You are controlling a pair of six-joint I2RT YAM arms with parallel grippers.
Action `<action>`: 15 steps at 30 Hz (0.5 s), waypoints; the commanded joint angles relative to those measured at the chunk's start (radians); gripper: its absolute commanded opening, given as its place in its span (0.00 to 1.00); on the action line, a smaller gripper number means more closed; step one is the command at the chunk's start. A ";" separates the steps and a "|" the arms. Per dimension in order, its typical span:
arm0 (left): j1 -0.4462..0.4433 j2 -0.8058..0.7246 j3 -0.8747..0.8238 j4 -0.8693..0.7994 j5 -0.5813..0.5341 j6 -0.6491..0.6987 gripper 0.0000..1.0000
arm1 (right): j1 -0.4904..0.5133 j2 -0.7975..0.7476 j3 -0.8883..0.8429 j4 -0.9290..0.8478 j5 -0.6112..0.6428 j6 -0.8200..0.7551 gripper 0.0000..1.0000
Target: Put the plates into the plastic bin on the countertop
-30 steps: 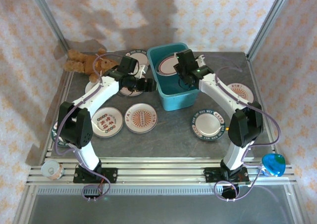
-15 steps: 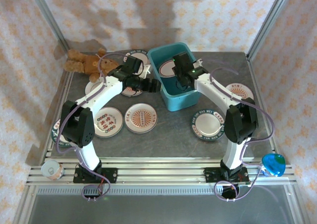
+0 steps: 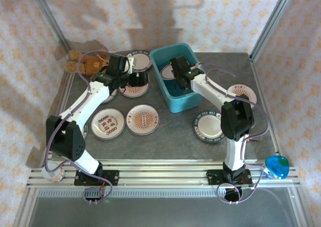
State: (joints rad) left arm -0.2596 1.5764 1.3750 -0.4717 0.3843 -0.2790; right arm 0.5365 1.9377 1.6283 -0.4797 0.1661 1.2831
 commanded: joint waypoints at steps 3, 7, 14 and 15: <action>0.019 -0.027 -0.025 0.031 -0.039 -0.006 0.86 | 0.014 0.038 0.065 0.006 0.051 0.045 0.00; 0.027 -0.029 -0.028 0.024 -0.038 -0.003 0.86 | 0.016 0.070 0.085 -0.005 0.052 0.059 0.00; 0.031 -0.023 -0.032 0.019 -0.034 -0.007 0.86 | 0.022 0.132 0.095 0.026 0.018 0.080 0.00; 0.030 -0.024 -0.034 0.017 -0.034 -0.009 0.86 | 0.022 0.141 0.099 0.018 0.015 0.081 0.00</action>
State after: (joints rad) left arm -0.2394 1.5681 1.3525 -0.4564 0.3714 -0.2832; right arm 0.5465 2.0529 1.6882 -0.4744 0.1677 1.3388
